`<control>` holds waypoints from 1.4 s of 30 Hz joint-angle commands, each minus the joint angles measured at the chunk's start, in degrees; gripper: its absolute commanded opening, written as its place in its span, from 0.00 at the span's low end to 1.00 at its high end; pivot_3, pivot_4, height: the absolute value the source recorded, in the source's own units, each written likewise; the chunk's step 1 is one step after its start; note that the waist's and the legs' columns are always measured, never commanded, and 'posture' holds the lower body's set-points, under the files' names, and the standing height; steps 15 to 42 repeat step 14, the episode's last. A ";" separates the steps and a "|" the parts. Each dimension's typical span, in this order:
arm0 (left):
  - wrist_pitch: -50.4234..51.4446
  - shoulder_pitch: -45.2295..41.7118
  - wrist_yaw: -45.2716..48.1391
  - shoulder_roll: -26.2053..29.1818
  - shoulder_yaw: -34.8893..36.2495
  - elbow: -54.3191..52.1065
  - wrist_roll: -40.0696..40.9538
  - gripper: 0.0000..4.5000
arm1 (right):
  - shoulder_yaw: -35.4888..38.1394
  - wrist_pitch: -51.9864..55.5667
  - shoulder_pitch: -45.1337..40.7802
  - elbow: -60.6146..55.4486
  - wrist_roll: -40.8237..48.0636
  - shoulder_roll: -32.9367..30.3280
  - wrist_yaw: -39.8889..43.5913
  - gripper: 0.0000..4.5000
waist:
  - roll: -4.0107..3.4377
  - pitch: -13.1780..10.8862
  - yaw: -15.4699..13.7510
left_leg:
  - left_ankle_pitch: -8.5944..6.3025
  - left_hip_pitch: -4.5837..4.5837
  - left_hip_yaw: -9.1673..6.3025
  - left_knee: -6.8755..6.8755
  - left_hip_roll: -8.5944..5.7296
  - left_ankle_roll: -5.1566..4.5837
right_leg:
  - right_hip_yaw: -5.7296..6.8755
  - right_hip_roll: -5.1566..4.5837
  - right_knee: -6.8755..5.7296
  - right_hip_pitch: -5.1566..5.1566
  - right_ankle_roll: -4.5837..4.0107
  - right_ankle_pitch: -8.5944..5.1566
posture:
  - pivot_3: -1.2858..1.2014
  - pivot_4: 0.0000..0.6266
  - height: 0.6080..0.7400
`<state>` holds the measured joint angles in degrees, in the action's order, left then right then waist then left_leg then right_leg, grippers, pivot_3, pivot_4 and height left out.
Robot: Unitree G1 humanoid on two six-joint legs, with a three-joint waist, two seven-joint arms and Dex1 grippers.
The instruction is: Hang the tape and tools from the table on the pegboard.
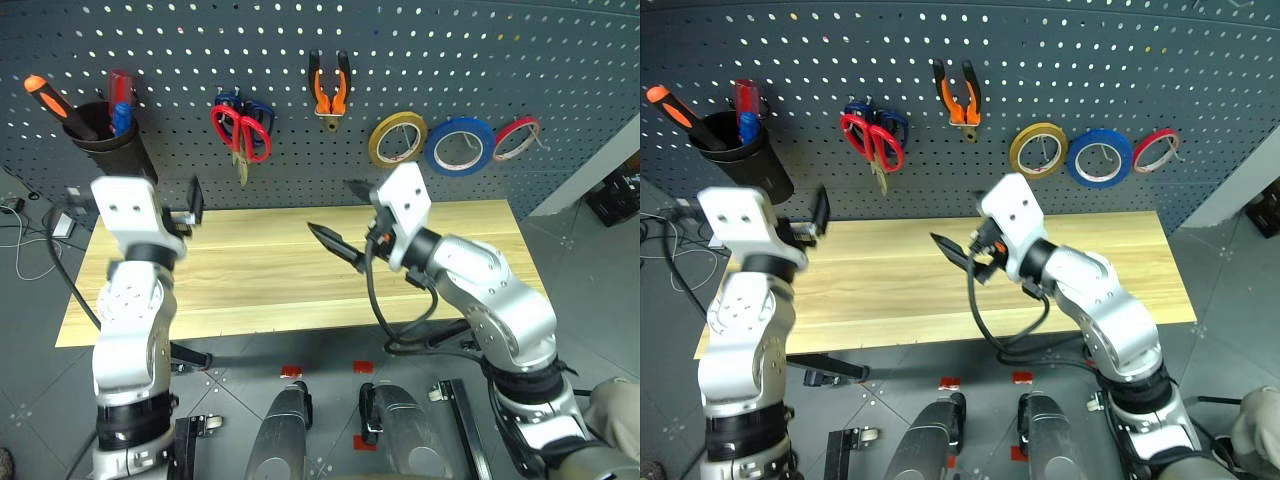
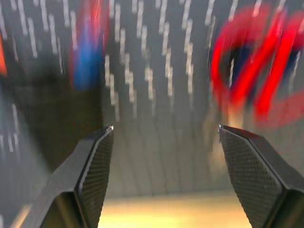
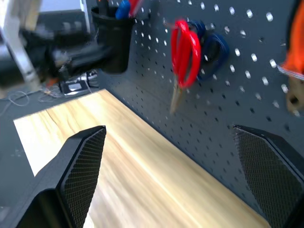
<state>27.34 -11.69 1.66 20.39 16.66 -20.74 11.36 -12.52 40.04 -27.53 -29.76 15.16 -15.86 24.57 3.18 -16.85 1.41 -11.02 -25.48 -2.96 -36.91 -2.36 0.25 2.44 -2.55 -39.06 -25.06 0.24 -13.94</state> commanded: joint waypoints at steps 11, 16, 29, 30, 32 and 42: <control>-3.73 4.90 7.20 0.06 -0.46 7.01 0.43 0.82 | 11.39 -29.96 16.00 26.72 -8.97 3.40 -11.12 1.00 | -0.61 4.04 -1.87 | -0.02 0.97 0.09 0.08 0.14 0.00 | -0.21 0.26 0.25 1.03 0.06 -0.09 | 0.53 0.20 1.00; -5.93 4.95 6.91 -0.28 0.11 10.55 -0.37 0.82 | 14.95 -32.40 15.88 32.49 -9.38 3.13 -13.53 1.00 | -0.66 4.62 -1.97 | -0.01 1.02 0.12 0.07 0.16 0.00 | -0.25 0.29 0.20 1.05 0.03 -0.07 | 0.53 0.18 1.00; -5.93 4.95 6.91 -0.28 0.11 10.55 -0.37 0.82 | 14.95 -32.40 15.88 32.49 -9.38 3.13 -13.53 1.00 | -0.66 4.62 -1.97 | -0.01 1.02 0.12 0.07 0.16 0.00 | -0.25 0.29 0.20 1.05 0.03 -0.07 | 0.53 0.18 1.00; -5.93 4.95 6.91 -0.28 0.11 10.55 -0.37 0.82 | 14.95 -32.40 15.88 32.49 -9.38 3.13 -13.53 1.00 | -0.66 4.62 -1.97 | -0.01 1.02 0.12 0.07 0.16 0.00 | -0.25 0.29 0.20 1.05 0.03 -0.07 | 0.53 0.18 1.00; -5.93 4.95 6.91 -0.28 0.11 10.55 -0.37 0.82 | 14.95 -32.40 15.88 32.49 -9.38 3.13 -13.53 1.00 | -0.66 4.62 -1.97 | -0.01 1.02 0.12 0.07 0.16 0.00 | -0.25 0.29 0.20 1.05 0.03 -0.07 | 0.53 0.18 1.00; -5.93 4.95 6.91 -0.28 0.11 10.55 -0.37 0.82 | 14.95 -32.40 15.88 32.49 -9.38 3.13 -13.53 1.00 | -0.66 4.62 -1.97 | -0.01 1.02 0.12 0.07 0.16 0.00 | -0.25 0.29 0.20 1.05 0.03 -0.07 | 0.53 0.18 1.00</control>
